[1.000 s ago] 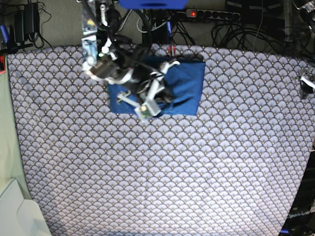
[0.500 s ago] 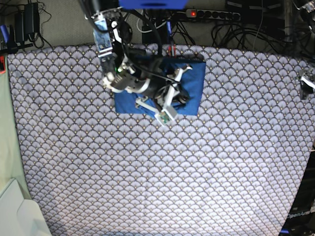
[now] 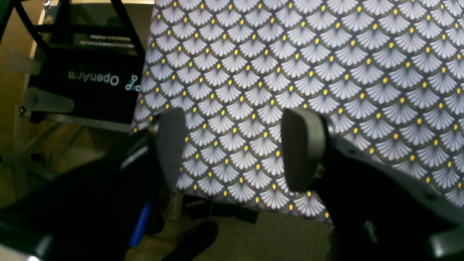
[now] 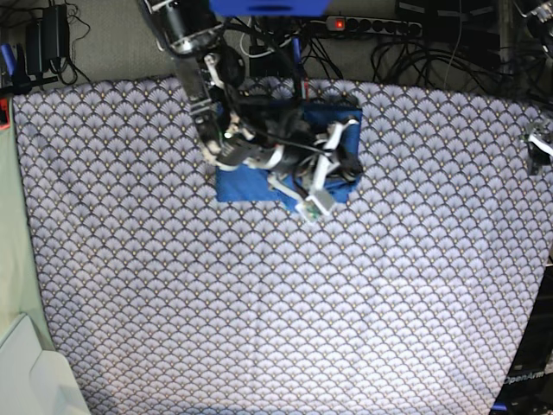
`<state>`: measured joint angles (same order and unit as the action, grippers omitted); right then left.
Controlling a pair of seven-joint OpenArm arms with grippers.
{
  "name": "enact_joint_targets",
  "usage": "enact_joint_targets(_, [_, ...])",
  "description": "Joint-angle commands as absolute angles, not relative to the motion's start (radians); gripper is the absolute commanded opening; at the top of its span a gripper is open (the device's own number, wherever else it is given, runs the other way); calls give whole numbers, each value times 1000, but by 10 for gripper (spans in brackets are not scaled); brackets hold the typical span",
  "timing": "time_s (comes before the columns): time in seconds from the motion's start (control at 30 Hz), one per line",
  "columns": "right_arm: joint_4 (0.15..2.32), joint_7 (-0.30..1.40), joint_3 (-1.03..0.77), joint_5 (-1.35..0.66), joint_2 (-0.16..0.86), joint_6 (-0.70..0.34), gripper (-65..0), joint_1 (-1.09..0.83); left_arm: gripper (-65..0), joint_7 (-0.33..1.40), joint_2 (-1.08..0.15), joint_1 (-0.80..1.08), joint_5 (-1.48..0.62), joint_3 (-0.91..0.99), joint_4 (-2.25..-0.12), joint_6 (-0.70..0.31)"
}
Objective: Fold the T-shirt properly
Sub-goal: 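Move the right gripper over the blue shirt and grasp its edge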
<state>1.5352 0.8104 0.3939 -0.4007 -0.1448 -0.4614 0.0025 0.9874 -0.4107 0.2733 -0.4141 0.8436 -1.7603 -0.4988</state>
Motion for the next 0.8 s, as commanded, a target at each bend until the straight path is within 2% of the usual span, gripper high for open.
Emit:
enact_joint_targets(0.0, [1552, 786, 412, -426, -157, -435, -650, 16, -246, 964, -433, 271, -421, 851, -1776, -498])
enact_joint_targets(0.13, [1550, 751, 466, -426, -157, -318, -650, 30, -246, 964, -433, 271, -420, 848, -1776, -498])
enact_joint_targets(0.77, [1405, 730, 475, -426, -157, -317, -650, 38, -246, 964, -430, 269, -420, 845, -1774, -498])
